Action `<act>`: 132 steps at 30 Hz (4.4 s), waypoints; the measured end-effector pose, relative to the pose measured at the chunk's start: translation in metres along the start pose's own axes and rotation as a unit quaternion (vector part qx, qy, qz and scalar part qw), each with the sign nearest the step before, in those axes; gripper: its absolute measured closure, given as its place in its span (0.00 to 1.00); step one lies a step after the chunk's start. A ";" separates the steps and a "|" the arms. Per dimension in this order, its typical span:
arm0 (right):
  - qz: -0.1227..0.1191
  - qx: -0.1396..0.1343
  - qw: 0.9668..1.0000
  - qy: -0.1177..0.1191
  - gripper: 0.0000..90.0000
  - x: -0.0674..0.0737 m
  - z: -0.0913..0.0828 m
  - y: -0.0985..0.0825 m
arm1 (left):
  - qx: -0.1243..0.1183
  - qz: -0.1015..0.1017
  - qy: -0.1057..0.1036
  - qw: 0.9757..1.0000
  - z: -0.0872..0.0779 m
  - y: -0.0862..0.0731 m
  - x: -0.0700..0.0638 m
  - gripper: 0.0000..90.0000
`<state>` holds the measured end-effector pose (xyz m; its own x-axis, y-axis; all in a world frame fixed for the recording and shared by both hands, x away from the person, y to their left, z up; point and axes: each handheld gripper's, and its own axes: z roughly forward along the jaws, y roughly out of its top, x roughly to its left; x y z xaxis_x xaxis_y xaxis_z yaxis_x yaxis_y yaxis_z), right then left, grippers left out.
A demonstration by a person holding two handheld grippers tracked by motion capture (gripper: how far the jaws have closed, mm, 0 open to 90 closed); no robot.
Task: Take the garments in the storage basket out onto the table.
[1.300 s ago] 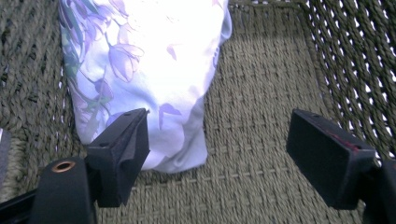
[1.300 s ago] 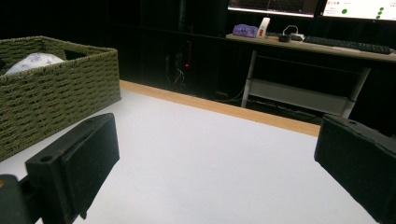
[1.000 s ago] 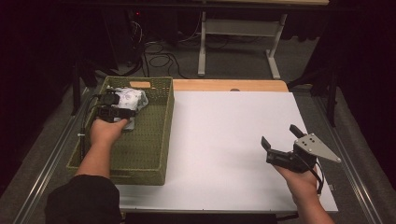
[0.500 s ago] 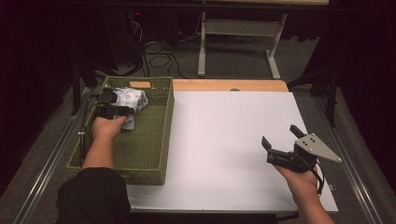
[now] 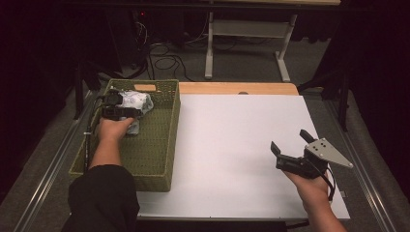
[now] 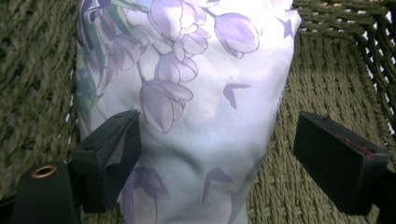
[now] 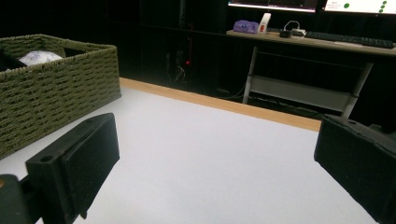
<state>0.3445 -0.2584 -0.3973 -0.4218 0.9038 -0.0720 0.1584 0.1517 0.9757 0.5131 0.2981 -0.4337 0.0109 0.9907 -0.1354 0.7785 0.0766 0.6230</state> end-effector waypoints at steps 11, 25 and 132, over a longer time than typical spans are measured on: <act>0.004 0.002 1.000 0.001 0.01 0.000 0.001 -0.001 | 0.012 0.013 0.002 1.000 0.013 0.002 0.002 0.18; 0.005 0.002 1.000 0.002 0.01 -0.001 0.000 -0.001 | 0.028 0.017 0.006 0.999 0.023 -0.004 0.001 0.21; -0.007 -0.009 1.000 0.004 0.01 0.005 -0.004 0.003 | -0.162 0.048 -0.018 0.985 -0.101 -0.009 -0.007 0.80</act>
<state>0.3394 -0.2545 -0.3944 -0.4317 0.8981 -0.0841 0.1364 0.1571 0.9781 0.4422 0.3021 -0.3604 0.1016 0.9909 -0.0884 0.5318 0.0210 0.8466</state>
